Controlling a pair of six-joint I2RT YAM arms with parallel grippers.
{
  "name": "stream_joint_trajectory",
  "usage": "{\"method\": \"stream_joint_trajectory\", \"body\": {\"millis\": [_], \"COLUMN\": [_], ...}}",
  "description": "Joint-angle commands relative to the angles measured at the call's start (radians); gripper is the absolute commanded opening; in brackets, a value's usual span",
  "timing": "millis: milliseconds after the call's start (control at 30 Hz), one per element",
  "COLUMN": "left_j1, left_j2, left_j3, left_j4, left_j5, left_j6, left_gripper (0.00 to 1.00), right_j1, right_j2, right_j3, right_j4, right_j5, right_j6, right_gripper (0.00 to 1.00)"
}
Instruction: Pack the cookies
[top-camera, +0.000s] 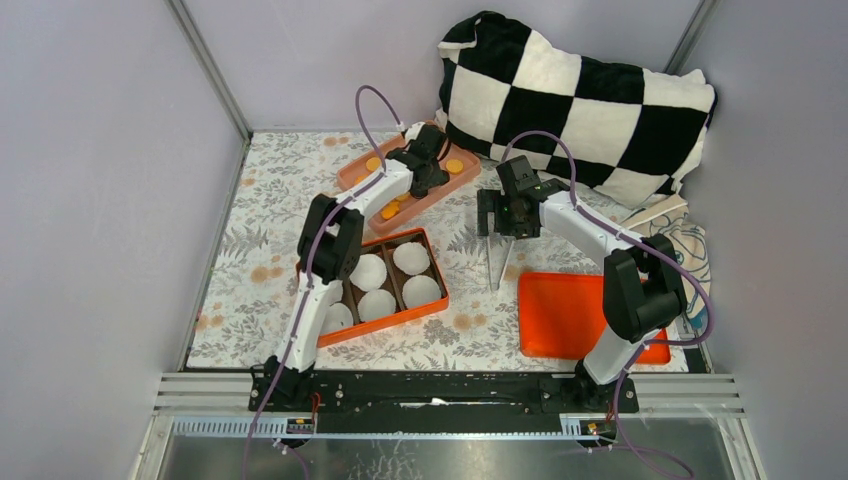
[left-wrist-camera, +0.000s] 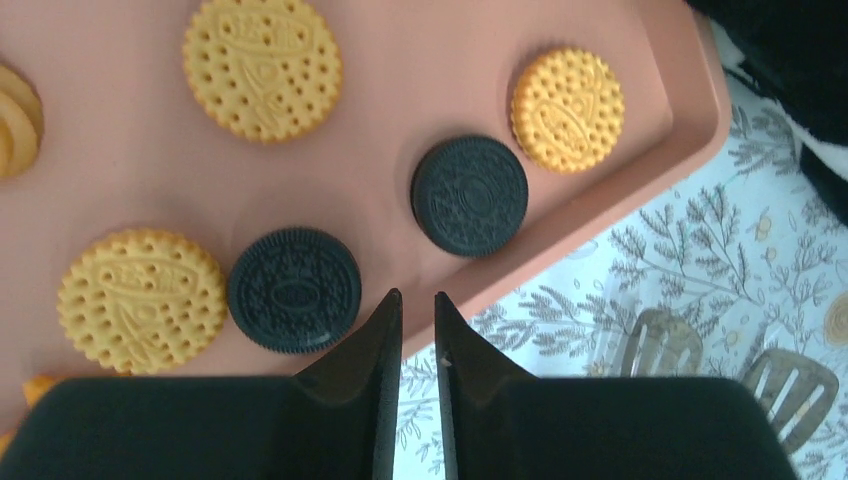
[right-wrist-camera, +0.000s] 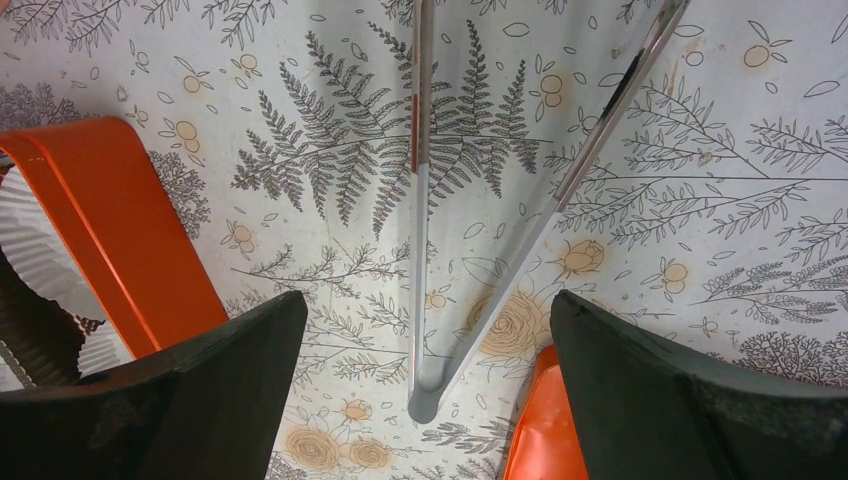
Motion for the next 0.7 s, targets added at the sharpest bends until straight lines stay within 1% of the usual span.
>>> {"method": "stream_joint_trajectory", "body": {"millis": [0, 100, 200, 333, 500, 667], "left_j1": [0.033, 0.039, 0.036, 0.025, -0.009, -0.052], "left_j2": [0.068, 0.096, 0.091, 0.030, -0.113, -0.211], "left_j3": [0.063, 0.086, 0.048, -0.113, -0.367, -0.530], "left_j4": [0.041, 0.028, 0.030, 0.053, 0.106, 0.098], "left_j5": [-0.025, 0.001, 0.036, 0.088, 0.123, 0.122], "left_j6": [0.019, 0.024, 0.005, -0.038, -0.078, -0.069], "left_gripper": [0.22, 0.22, 0.22, 0.22, 0.21, 0.21], "right_j1": [-0.004, -0.004, -0.004, -0.004, -0.004, -0.005], "right_j2": [-0.004, -0.004, -0.005, -0.004, 0.009, 0.015], "right_j3": [0.006, 0.002, 0.000, -0.001, -0.002, -0.046], "right_j4": [0.015, 0.017, 0.017, 0.018, 0.008, 0.023], "right_j5": [-0.026, -0.025, -0.025, -0.026, -0.013, -0.013], "right_j6": [-0.008, -0.007, -0.004, -0.001, 0.005, 0.026], "right_gripper": [1.00, 1.00, 1.00, 1.00, 1.00, 1.00]}}
